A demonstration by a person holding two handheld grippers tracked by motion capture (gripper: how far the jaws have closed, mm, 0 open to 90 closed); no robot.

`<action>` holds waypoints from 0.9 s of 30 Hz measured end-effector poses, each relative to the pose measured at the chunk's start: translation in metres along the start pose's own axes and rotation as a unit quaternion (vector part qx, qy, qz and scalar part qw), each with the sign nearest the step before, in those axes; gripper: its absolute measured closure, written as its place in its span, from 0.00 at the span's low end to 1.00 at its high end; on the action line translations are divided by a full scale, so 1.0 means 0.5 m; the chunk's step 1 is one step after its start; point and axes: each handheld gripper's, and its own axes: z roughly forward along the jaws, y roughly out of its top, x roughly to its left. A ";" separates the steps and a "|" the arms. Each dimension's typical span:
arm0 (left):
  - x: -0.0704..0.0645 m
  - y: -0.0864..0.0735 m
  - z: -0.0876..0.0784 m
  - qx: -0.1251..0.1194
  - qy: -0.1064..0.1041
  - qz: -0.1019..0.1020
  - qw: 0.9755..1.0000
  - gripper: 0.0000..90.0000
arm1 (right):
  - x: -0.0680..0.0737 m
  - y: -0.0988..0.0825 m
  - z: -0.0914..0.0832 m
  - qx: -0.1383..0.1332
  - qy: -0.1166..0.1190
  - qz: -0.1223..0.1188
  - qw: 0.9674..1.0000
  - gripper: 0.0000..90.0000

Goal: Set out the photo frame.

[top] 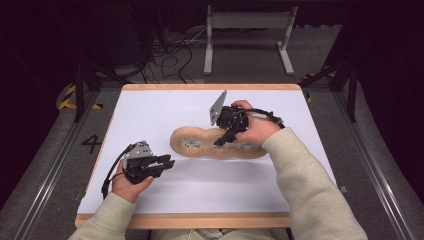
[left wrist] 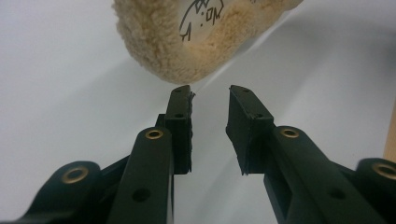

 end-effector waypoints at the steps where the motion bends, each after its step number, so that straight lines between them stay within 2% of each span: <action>1: 0.000 0.000 0.000 0.000 0.000 0.000 1.000 0.78 | 0.000 0.000 0.000 0.000 0.000 0.000 1.000 0.77; 4: 0.004 -0.007 -0.004 0.000 0.001 -0.004 1.000 0.79 | -0.013 -0.006 0.024 0.002 0.010 0.007 1.000 0.77; 10: 0.003 -0.009 -0.008 -0.002 0.004 -0.007 1.000 0.79 | -0.022 -0.012 0.043 -0.001 0.029 0.012 1.000 0.77; 19: 0.003 -0.009 -0.007 -0.002 0.002 -0.006 1.000 0.79 | -0.023 -0.013 0.055 0.005 0.046 0.009 0.999 0.77; 21: 0.002 -0.009 -0.007 -0.002 0.002 -0.007 1.000 0.79 | -0.023 -0.015 0.056 0.008 0.047 0.009 0.999 0.77; 23: 0.002 -0.009 -0.006 -0.001 0.001 -0.009 1.000 0.79 | -0.022 -0.014 0.056 0.012 0.037 0.013 0.999 0.75; 27: 0.002 -0.008 -0.005 -0.001 0.001 -0.006 1.000 0.79 | -0.024 -0.012 0.053 0.019 0.015 0.027 0.999 0.65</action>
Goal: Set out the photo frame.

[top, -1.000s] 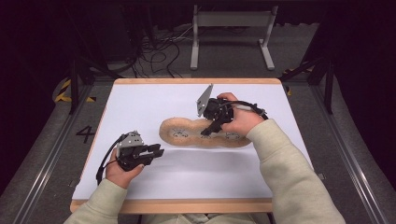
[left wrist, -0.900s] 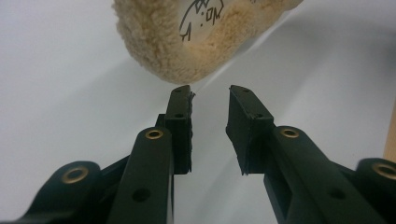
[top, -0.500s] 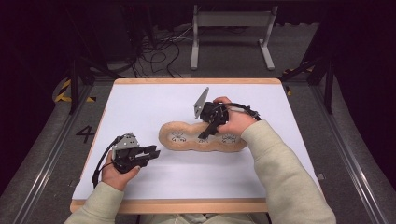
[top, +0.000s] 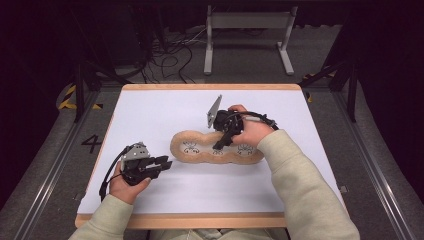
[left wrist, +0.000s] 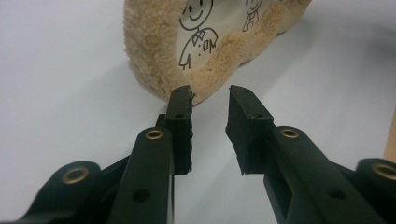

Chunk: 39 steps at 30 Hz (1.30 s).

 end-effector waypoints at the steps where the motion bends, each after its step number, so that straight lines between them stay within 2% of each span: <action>1: 0.000 0.000 0.000 0.000 0.000 0.000 1.000 0.79 | -0.001 -0.001 0.000 -0.003 -0.006 0.005 1.000 0.62; 5: 0.000 0.000 0.001 0.000 0.000 0.000 1.000 0.78 | -0.005 -0.004 -0.005 -0.009 -0.031 0.023 0.999 0.53; 7: 0.001 0.000 0.001 0.000 0.000 0.002 1.000 0.78 | -0.006 -0.005 -0.009 -0.013 -0.062 0.038 0.997 0.41; 10: 0.001 0.001 0.001 0.000 -0.001 0.002 1.000 0.78 | -0.005 -0.008 -0.013 -0.021 -0.081 0.046 0.995 0.35; 15: 0.002 0.001 0.001 -0.002 -0.001 -0.001 1.000 0.78 | -0.002 -0.014 -0.020 -0.033 -0.091 0.052 0.994 0.31; 19: 0.004 0.004 0.003 -0.004 -0.002 -0.006 1.000 0.71 | 0.014 -0.021 -0.042 -0.053 -0.104 0.049 0.992 0.26; 24: 0.005 0.005 -0.002 -0.006 0.002 -0.012 1.000 0.59 | 0.039 -0.033 -0.086 -0.085 -0.139 0.060 0.985 0.18; 25: 0.003 0.006 -0.005 -0.009 0.003 -0.014 1.000 0.57 | 0.045 -0.038 -0.095 -0.090 -0.143 0.076 0.983 0.15; 26: 0.003 0.006 -0.005 -0.009 0.003 -0.014 1.000 0.51 | 0.045 -0.038 -0.095 -0.090 -0.143 0.076 0.983 0.15; 27: 0.001 0.007 -0.008 -0.010 0.007 -0.017 1.000 0.51 | 0.052 -0.044 -0.105 -0.099 -0.142 0.099 0.980 0.13; 29: -0.002 0.007 -0.016 -0.012 0.006 -0.017 1.000 0.44 | 0.064 -0.054 -0.120 -0.117 -0.147 0.113 0.976 0.09; 35: 0.001 -0.003 -0.035 -0.021 0.007 -0.023 0.999 0.40 | 0.097 -0.100 -0.152 -0.144 -0.171 0.134 0.965 0.05; 39: 0.007 -0.005 -0.042 -0.023 0.009 -0.024 0.999 0.37 | 0.113 -0.133 -0.168 -0.152 -0.183 0.144 0.961 0.05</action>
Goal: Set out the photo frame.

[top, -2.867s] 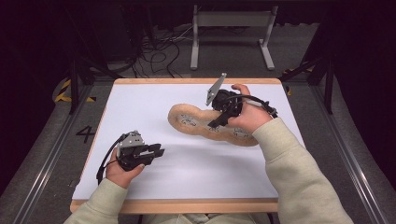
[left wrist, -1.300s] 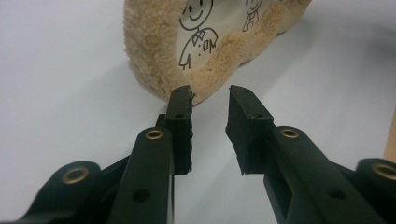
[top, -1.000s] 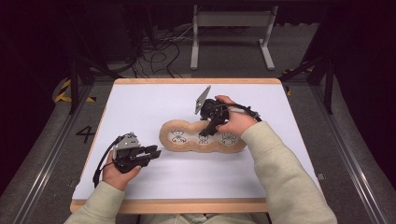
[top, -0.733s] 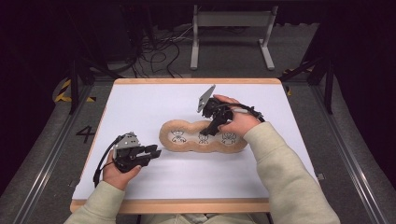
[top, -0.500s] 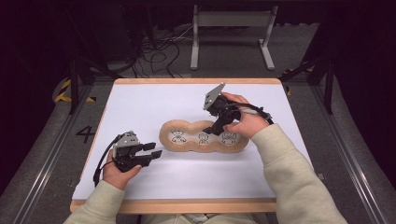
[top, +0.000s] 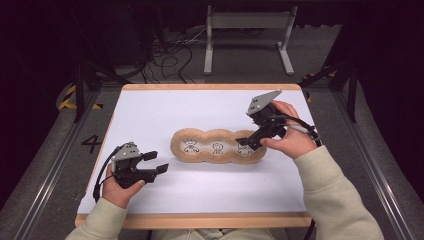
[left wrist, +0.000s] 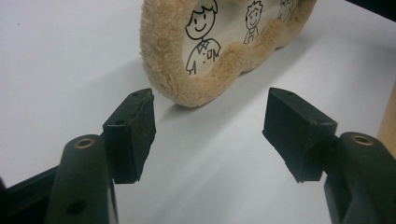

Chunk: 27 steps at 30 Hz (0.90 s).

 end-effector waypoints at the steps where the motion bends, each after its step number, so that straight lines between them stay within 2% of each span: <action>1: 0.001 -0.001 0.000 -0.001 -0.001 -0.002 1.000 0.35 | 0.000 -0.009 -0.010 -0.005 -0.005 0.005 1.000 0.05; 7: 0.011 -0.003 -0.005 0.001 -0.006 -0.010 1.000 0.30 | -0.005 -0.040 -0.038 -0.010 -0.007 0.013 1.000 0.04; 10: 0.012 -0.003 -0.004 -0.001 -0.004 -0.012 1.000 0.28 | -0.007 -0.061 -0.055 -0.017 -0.018 0.024 0.999 0.04; 16: 0.010 -0.003 -0.003 -0.004 0.004 -0.004 1.000 0.29 | -0.008 -0.101 -0.077 -0.021 -0.033 0.042 0.998 0.04; 19: 0.010 -0.004 -0.004 -0.007 0.009 -0.006 1.000 0.29 | -0.007 -0.123 -0.088 -0.027 -0.046 0.061 0.997 0.04; 22: 0.009 -0.005 -0.003 -0.007 0.010 -0.005 1.000 0.29 | -0.005 -0.144 -0.094 -0.034 -0.050 0.076 0.995 0.04; 27: 0.010 -0.006 -0.003 -0.010 0.009 -0.006 1.000 0.30 | -0.001 -0.172 -0.093 -0.031 -0.050 0.089 0.994 0.04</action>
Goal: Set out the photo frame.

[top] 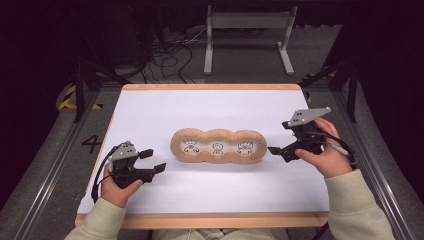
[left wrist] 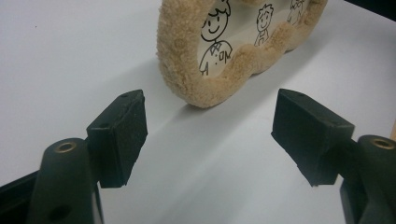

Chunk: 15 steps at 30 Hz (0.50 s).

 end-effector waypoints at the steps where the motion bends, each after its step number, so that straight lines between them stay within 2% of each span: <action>1: 0.002 0.000 0.000 -0.002 0.003 0.000 1.000 0.30 | 0.000 -0.007 0.000 -0.002 -0.001 0.005 1.000 0.04; 6: 0.009 -0.005 0.000 -0.006 0.009 -0.001 1.000 0.30 | 0.001 -0.046 0.015 -0.010 -0.005 0.026 1.000 0.04; 10: 0.009 -0.006 0.001 -0.009 0.012 0.004 1.000 0.30 | 0.002 -0.074 0.033 -0.006 -0.008 0.032 0.999 0.04; 15: 0.013 -0.008 0.004 -0.007 0.017 0.007 1.000 0.30 | 0.009 -0.111 0.044 -0.043 -0.018 0.054 0.997 0.03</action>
